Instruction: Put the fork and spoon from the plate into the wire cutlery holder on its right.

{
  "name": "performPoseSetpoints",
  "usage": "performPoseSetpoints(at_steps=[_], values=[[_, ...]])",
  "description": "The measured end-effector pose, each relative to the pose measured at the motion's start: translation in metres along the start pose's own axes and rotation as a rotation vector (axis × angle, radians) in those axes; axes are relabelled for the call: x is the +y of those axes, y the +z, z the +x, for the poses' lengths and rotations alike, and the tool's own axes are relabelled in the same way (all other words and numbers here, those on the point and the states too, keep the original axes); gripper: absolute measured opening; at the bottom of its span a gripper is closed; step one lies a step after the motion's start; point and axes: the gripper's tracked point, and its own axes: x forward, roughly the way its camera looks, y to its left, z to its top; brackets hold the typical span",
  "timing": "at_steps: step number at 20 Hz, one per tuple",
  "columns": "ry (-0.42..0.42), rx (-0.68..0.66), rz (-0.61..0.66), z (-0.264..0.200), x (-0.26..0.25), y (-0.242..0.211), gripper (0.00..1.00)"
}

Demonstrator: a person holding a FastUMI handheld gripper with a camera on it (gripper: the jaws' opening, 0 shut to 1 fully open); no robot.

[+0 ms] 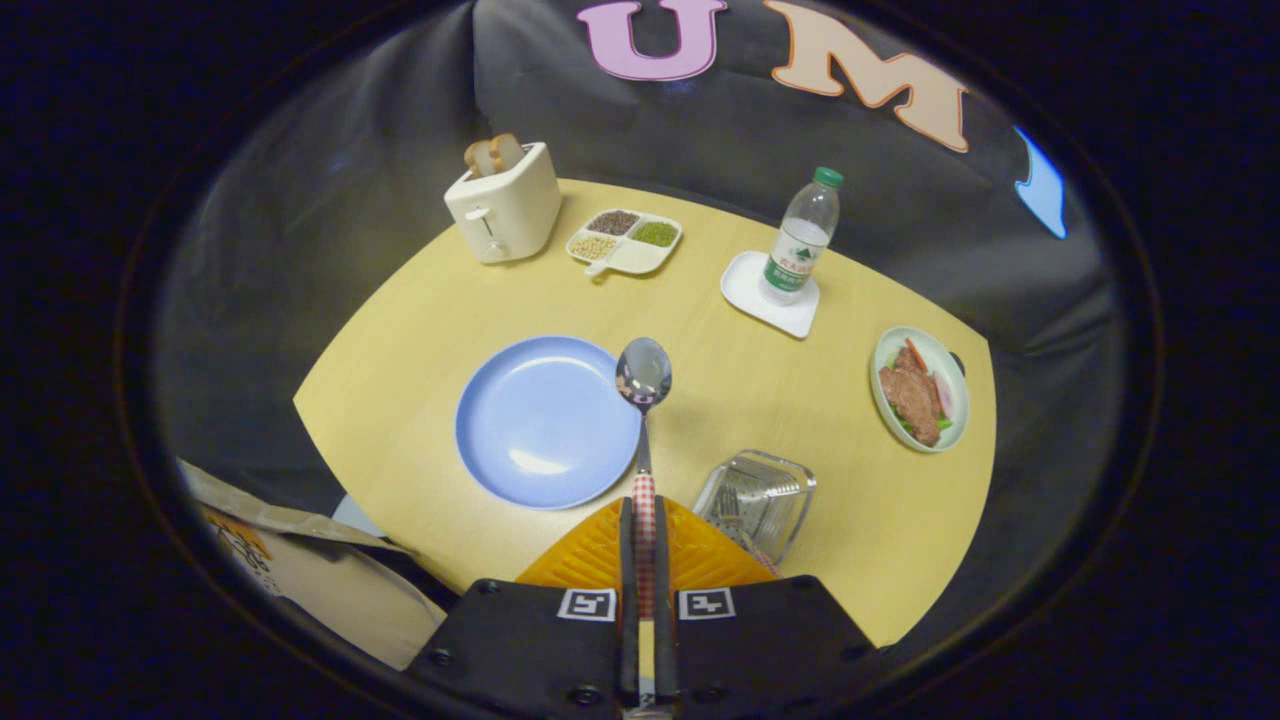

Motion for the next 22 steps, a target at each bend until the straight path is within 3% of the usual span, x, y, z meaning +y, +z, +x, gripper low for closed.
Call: performPoseSetpoints(at_steps=[6, 11, 22], values=[[-0.03, 0.097, -0.077, -0.019, -0.038, -0.019, 0.09], [-0.005, 0.205, -0.115, -0.028, -0.056, -0.038, 0.09], [-0.009, 0.448, -0.215, -0.024, -0.088, -0.062, 0.09]])
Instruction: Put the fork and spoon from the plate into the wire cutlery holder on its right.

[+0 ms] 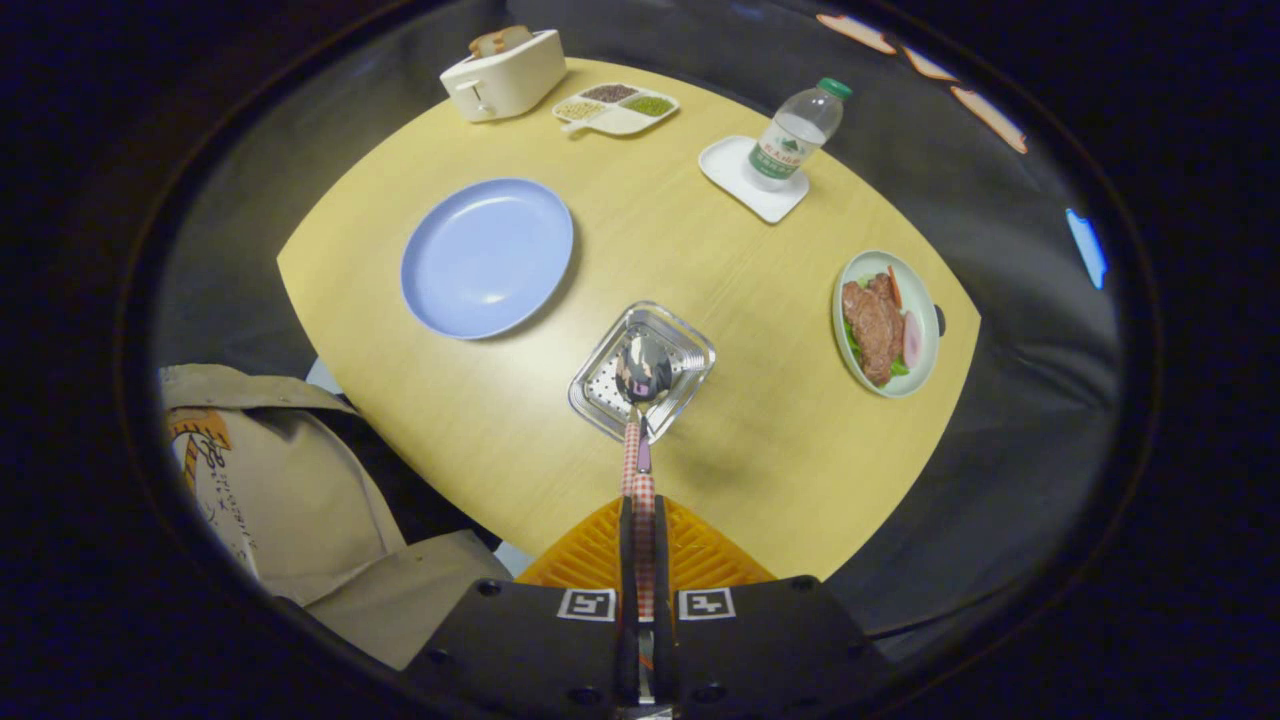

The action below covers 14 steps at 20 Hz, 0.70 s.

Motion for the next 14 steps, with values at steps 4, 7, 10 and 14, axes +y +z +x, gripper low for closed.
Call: performPoseSetpoints(at_steps=[4, 7, 10, 14], values=[[0.008, 0.055, -0.029, 0.003, -0.003, 0.005, 0.09], [0.005, 0.078, -0.026, 0.007, -0.006, 0.011, 0.09], [0.01, 0.096, -0.032, 0.007, -0.006, 0.012, 0.09], [0.014, 0.105, -0.025, 0.013, -0.005, 0.017, 0.09]])
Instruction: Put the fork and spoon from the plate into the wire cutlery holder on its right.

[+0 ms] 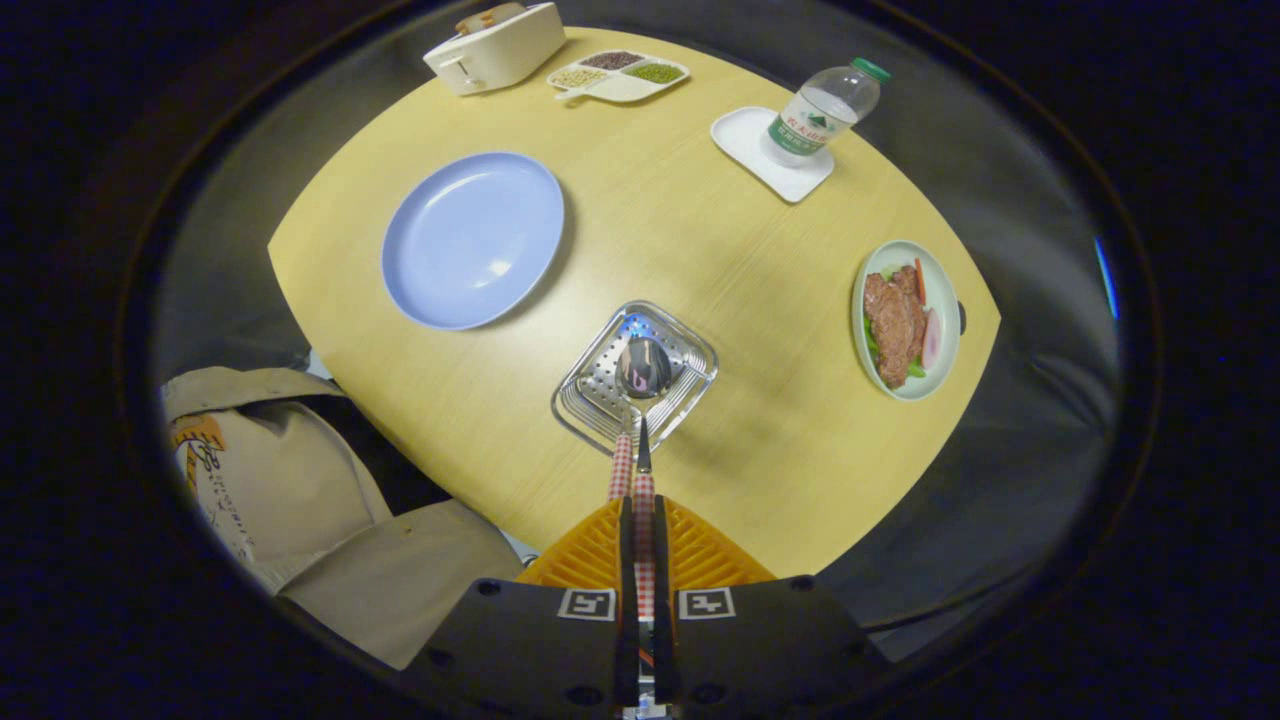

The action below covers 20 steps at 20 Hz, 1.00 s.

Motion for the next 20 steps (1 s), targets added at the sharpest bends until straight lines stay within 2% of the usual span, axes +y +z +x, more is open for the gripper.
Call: performPoseSetpoints(at_steps=[5, 12, 16, 20], values=[[0.0, -0.025, 0.036, 0.0, -0.003, 0.007, 0.14], [-0.009, -0.082, 0.054, -0.005, -0.007, 0.014, 0.15], [0.015, -0.139, 0.101, -0.013, -0.003, 0.018, 0.44], [0.037, -0.288, 0.194, -0.027, 0.004, 0.03, 0.73]])
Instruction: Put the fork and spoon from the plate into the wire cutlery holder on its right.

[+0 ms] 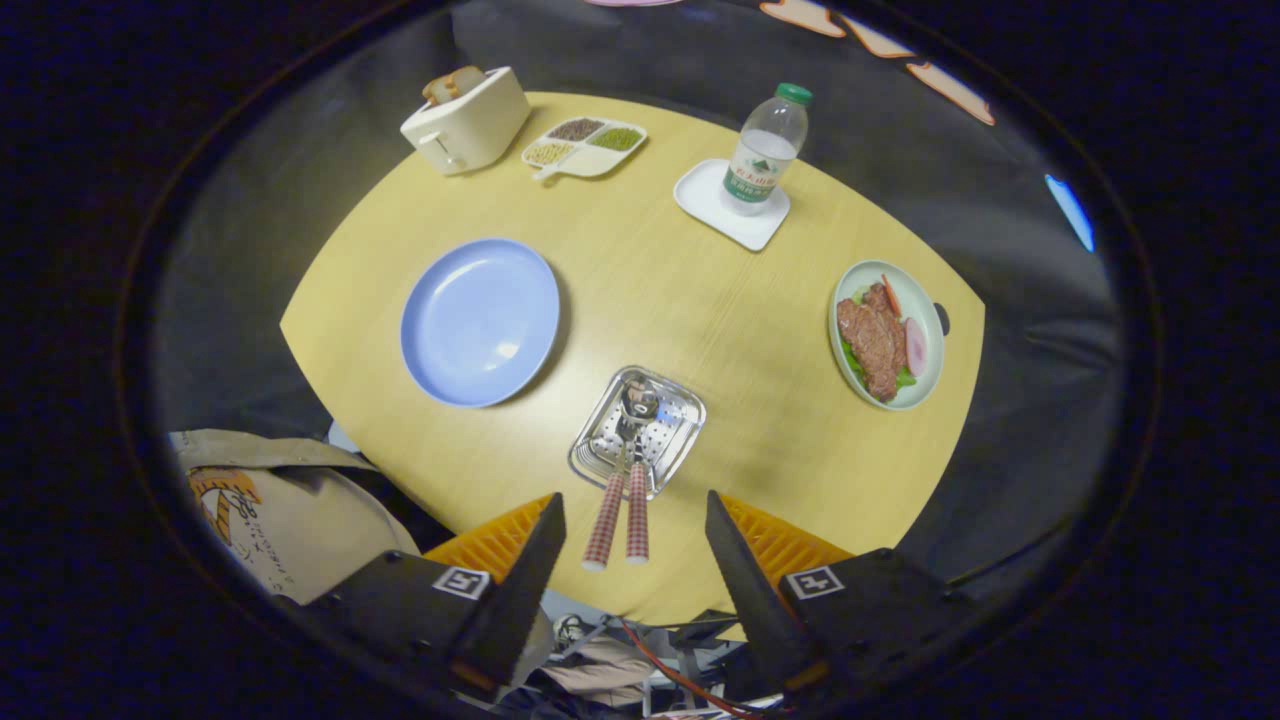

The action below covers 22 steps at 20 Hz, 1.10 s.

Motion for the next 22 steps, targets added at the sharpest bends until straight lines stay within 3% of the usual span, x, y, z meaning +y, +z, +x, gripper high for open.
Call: performPoseSetpoints(at_steps=[3, 9, 13, 19, 22], values=[[0.012, -0.179, 0.109, -0.014, 0.01, 0.015, 0.95], [0.045, -0.509, 0.297, -0.051, 0.03, 0.026, 0.93], [-0.09, -0.768, 0.33, -0.076, 0.024, 0.021, 0.93], [-0.196, -1.037, 0.364, -0.095, 0.039, 0.012, 0.95], [-0.296, -1.2, 0.388, -0.114, 0.04, 0.012, 0.97]])
